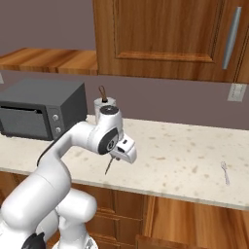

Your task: Organize the utensils by type. Pick up the wooden spoons from the counter and place them in the open cabinet. Then pick up the metallic utensils from the counter and place them in the open drawer.

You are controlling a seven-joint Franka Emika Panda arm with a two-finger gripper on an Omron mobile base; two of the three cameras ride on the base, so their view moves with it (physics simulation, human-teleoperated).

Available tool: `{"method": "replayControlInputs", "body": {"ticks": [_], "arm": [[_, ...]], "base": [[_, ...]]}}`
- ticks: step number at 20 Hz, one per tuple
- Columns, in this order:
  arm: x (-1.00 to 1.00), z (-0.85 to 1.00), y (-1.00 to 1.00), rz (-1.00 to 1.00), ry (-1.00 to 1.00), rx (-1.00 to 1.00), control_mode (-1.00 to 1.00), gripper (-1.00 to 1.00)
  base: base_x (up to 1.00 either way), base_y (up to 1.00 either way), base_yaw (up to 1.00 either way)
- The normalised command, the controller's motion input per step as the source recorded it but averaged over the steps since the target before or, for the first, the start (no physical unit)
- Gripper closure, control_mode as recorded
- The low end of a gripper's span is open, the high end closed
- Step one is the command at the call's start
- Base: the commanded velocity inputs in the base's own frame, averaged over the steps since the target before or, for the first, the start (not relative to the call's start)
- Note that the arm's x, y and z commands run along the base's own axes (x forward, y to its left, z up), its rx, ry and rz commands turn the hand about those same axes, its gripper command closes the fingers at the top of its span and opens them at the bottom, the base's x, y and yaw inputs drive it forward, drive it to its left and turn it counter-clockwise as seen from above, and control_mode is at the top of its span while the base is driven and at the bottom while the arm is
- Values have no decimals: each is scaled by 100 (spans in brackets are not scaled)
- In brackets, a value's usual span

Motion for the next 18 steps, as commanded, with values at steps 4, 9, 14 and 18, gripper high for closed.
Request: {"method": "replayControlInputs", "body": {"ticks": [4,9,14,18], "arm": [[0,5,-32,0,0,-3,-100,100],[-11,0,-51,-11,0,0,-100,100],[-19,-1,-52,-34,0,0,-100,100],[0,0,-46,-50,7,0,-100,100]], "base": [[0,0,0],[0,0,0],[0,0,0],[0,0,0]]}}
